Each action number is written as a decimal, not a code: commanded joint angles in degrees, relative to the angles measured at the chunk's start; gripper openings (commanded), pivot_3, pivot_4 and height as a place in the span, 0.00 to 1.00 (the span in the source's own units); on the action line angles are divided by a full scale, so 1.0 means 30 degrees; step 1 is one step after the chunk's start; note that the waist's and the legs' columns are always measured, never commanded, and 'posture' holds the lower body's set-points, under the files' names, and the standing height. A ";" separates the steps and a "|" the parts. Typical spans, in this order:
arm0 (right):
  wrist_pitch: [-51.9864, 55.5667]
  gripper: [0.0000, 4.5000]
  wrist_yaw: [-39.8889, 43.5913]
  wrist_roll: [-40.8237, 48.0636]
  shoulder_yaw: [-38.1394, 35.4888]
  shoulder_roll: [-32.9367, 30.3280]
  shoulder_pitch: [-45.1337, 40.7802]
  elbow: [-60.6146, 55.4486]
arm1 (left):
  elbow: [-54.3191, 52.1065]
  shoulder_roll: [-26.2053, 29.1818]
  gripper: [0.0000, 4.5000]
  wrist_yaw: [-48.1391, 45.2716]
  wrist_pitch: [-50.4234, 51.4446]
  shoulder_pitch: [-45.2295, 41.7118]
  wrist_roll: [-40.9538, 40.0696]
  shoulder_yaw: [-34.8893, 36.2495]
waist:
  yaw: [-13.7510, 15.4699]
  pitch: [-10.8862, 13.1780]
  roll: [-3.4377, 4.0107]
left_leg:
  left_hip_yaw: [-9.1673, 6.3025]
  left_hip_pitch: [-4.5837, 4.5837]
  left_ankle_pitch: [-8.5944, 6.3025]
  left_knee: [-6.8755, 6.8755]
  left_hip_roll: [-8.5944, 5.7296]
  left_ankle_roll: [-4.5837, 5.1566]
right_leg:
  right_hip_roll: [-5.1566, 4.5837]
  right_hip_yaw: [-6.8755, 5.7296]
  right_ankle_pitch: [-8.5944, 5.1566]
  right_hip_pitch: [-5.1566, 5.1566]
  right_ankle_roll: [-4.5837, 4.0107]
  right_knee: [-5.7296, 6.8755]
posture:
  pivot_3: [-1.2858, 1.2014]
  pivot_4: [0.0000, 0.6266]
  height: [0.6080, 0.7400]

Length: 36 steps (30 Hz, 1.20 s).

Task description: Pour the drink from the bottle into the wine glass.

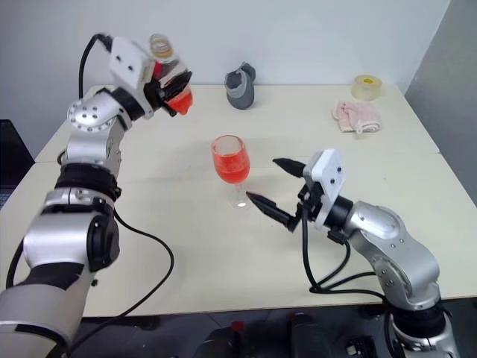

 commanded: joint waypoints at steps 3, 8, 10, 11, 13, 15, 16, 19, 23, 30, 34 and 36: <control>-0.1848 1.00 0.1016 0.0052 -0.0431 -0.0242 0.0575 -0.0601 | -0.5135 -0.0656 0.29 0.3001 0.3249 0.3754 -0.1536 0.1910 | 0.0057 -0.0011 -0.0005 | -0.0006 0.0019 0.0001 0.0009 0.0016 -0.0001 | -0.0017 0.0017 0.0000 0.0010 0.0000 0.0007 | 0.52 0.24 1.00; -0.2528 1.00 0.1225 -0.0035 -0.0425 -0.0203 0.0721 -0.0314 | -0.7137 -0.1427 0.29 0.4229 0.3689 0.7107 -0.1992 0.2500 | 0.0187 -0.0016 -0.0015 | -0.0008 0.0007 0.0001 0.0031 0.0010 -0.0004 | -0.0018 0.0013 0.0000 0.0012 -0.0001 0.0004 | 0.52 0.24 1.00; -0.2917 1.00 0.1473 -0.0361 -0.0276 -0.0383 0.0865 -0.0203 | -0.7355 -0.1687 0.29 0.4511 0.3875 0.7812 -0.2277 0.2743 | 0.0306 -0.0021 -0.0023 | -0.0005 0.0010 0.0001 0.0032 0.0013 -0.0005 | -0.0028 0.0016 0.0000 0.0016 0.0000 -0.0003 | 0.52 0.24 1.00; -0.2998 1.00 0.1460 -0.0474 -0.0252 -0.0380 0.0918 -0.0125 | -0.7377 -0.1815 0.29 0.4561 0.3893 0.8071 -0.2435 0.2839 | 0.0418 -0.0023 -0.0027 | -0.0001 0.0009 0.0001 0.0036 0.0008 -0.0005 | -0.0028 0.0014 0.0000 0.0018 0.0000 -0.0003 | 0.52 0.24 1.00; -0.3106 1.00 0.1387 -0.0684 -0.0220 -0.0324 0.0961 0.0024 | -0.7390 -0.2052 0.29 0.4505 0.3790 0.8459 -0.2779 0.2950 | 0.0587 -0.0031 -0.0040 | 0.0008 0.0009 0.0000 0.0047 0.0004 -0.0003 | -0.0027 0.0014 0.0000 0.0024 -0.0001 -0.0005 | 0.52 0.24 1.00; -0.3127 1.00 0.1212 -0.0815 -0.0192 -0.0237 0.0909 0.0143 | -0.7246 -0.2178 0.29 0.4596 0.3640 0.8752 -0.2805 0.2905 | 0.0655 -0.0040 -0.0054 | 0.0014 0.0003 -0.0001 0.0063 0.0004 -0.0003 | -0.0028 0.0014 0.0000 0.0029 -0.0001 -0.0006 | 0.52 0.24 1.00; -0.3094 1.00 0.1111 -0.0860 -0.0178 -0.0179 0.0863 0.0179 | -0.7138 -0.2188 0.29 0.4651 0.3565 0.8888 -0.2686 0.2814 | 0.0685 -0.0043 -0.0059 | 0.0014 0.0001 -0.0002 0.0069 0.0003 -0.0004 | -0.0030 0.0014 0.0000 0.0032 0.0000 -0.0010 | 0.52 0.24 1.00; -0.2929 1.00 0.0890 -0.0934 -0.0179 -0.0023 0.0741 0.0200 | -0.6919 -0.2238 0.29 0.4784 0.3373 0.9288 -0.2500 0.2657 | 0.0731 -0.0045 -0.0061 | 0.0013 0.0005 -0.0002 0.0071 0.0000 -0.0004 | -0.0035 0.0015 0.0000 0.0040 0.0000 -0.0014 | 0.52 0.24 1.00; -0.2735 1.00 0.0632 -0.0909 -0.0253 0.0091 0.0563 0.0269 | -0.6912 -0.2257 0.29 0.4756 0.3200 0.9713 -0.2452 0.2534 | 0.0763 -0.0046 -0.0064 | 0.0013 0.0006 -0.0002 0.0068 -0.0001 -0.0004 | -0.0034 0.0013 0.0000 0.0039 -0.0001 -0.0014 | 0.52 0.24 1.00; -0.2476 1.00 0.0229 -0.0933 -0.0171 0.0148 0.0111 0.0439 | -0.6792 -0.2344 0.29 0.4563 0.3061 1.0004 -0.2613 0.2529 | 0.0762 -0.0048 -0.0066 | 0.0016 0.0010 -0.0003 0.0067 -0.0001 -0.0002 | -0.0035 0.0013 0.0000 0.0041 -0.0001 -0.0014 | 0.52 0.24 1.00; -0.2349 1.00 0.0145 -0.0965 -0.0105 0.0124 -0.0118 0.0537 | -0.7001 -0.2408 0.55 0.4637 0.3174 1.0047 -0.2697 0.2550 | 0.0759 -0.0048 -0.0066 | 0.0015 0.0011 -0.0004 0.0066 -0.0002 0.0000 | -0.0035 0.0015 0.0000 0.0042 -0.0001 -0.0015 | 0.52 0.24 1.00; -0.2263 1.00 0.0097 -0.0987 -0.0067 0.0104 -0.0284 0.0575 | -0.7298 -0.2465 0.69 0.4617 0.3416 1.0073 -0.2792 0.2527 | 0.0760 -0.0048 -0.0066 | 0.0014 0.0010 -0.0005 0.0066 -0.0001 0.0000 | -0.0034 0.0013 0.0000 0.0042 -0.0001 -0.0015 | 0.52 0.24 1.00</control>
